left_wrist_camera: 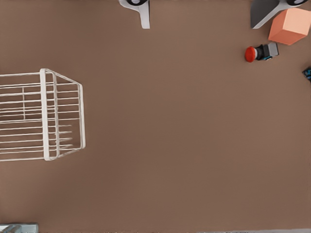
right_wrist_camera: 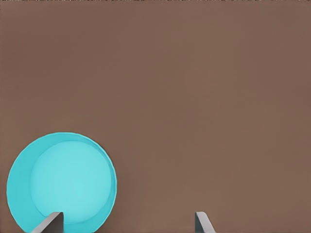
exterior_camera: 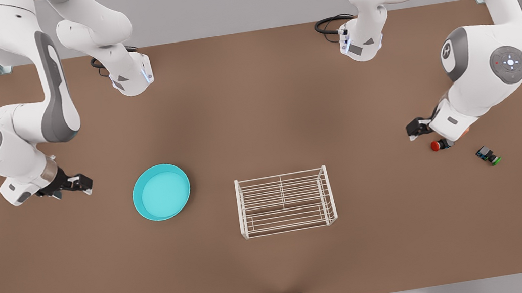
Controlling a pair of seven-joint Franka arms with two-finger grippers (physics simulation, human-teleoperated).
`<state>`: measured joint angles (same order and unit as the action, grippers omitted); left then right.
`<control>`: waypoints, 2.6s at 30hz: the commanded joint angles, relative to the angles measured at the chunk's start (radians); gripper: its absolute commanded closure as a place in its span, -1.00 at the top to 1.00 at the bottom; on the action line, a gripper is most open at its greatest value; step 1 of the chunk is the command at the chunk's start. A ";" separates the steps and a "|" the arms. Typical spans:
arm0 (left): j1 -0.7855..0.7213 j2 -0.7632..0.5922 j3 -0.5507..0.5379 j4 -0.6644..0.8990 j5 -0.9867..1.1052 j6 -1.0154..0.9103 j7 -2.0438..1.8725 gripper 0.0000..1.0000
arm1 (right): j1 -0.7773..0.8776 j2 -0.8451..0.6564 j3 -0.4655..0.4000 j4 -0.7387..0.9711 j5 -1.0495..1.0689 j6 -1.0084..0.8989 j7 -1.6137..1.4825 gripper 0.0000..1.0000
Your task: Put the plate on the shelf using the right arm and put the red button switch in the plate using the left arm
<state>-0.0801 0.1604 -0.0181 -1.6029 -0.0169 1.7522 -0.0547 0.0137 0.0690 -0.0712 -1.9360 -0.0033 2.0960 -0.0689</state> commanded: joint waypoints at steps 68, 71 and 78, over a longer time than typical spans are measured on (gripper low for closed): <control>0.051 -0.004 0.009 -0.009 0.003 -0.077 -0.028 1.00 | -0.130 0.420 0.177 -0.150 0.395 0.323 -0.454 0.23; 0.051 -0.004 0.009 -0.011 0.003 -0.079 -0.030 1.00 | -0.130 0.430 0.177 -0.150 0.395 0.325 -0.456 0.16; 0.053 -0.007 0.010 -0.038 0.003 -0.131 -0.164 1.00 | -0.130 0.431 0.157 -0.146 0.395 0.325 -0.457 -0.09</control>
<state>-0.0280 0.1548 -0.0078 -1.6368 -0.0142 1.6515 -0.1007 -0.1168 0.5016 0.0868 -2.0827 0.3889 2.4235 -0.5431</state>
